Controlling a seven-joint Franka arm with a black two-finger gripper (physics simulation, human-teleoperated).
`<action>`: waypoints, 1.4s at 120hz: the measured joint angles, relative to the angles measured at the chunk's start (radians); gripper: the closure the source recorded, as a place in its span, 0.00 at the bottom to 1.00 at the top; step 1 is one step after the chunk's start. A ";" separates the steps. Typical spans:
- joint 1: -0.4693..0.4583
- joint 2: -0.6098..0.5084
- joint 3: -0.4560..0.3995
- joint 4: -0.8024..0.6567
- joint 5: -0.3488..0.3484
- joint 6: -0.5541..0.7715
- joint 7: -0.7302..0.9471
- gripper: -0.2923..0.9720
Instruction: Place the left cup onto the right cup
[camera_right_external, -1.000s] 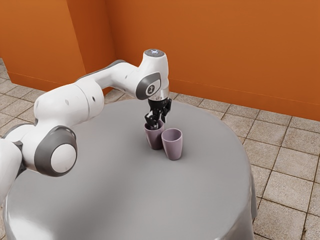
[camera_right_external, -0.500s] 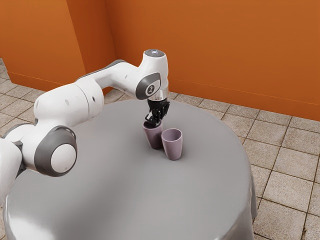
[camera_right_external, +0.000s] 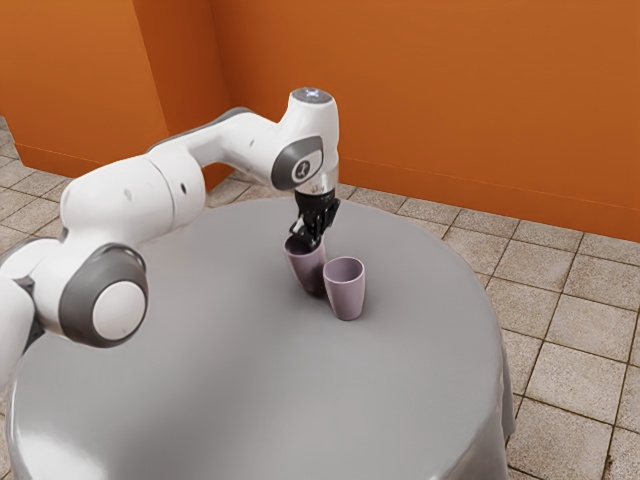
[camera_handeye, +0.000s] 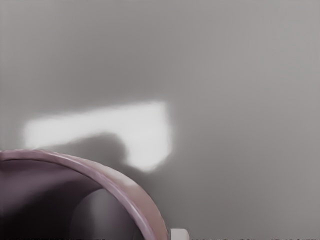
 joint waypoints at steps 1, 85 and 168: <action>0.000 -0.003 0.000 -0.004 0.000 -0.001 0.000 0.85; -0.073 -0.218 0.074 -0.120 -0.002 -0.079 0.024 0.85; -0.127 -0.109 -0.017 0.104 -0.003 -0.186 0.014 0.85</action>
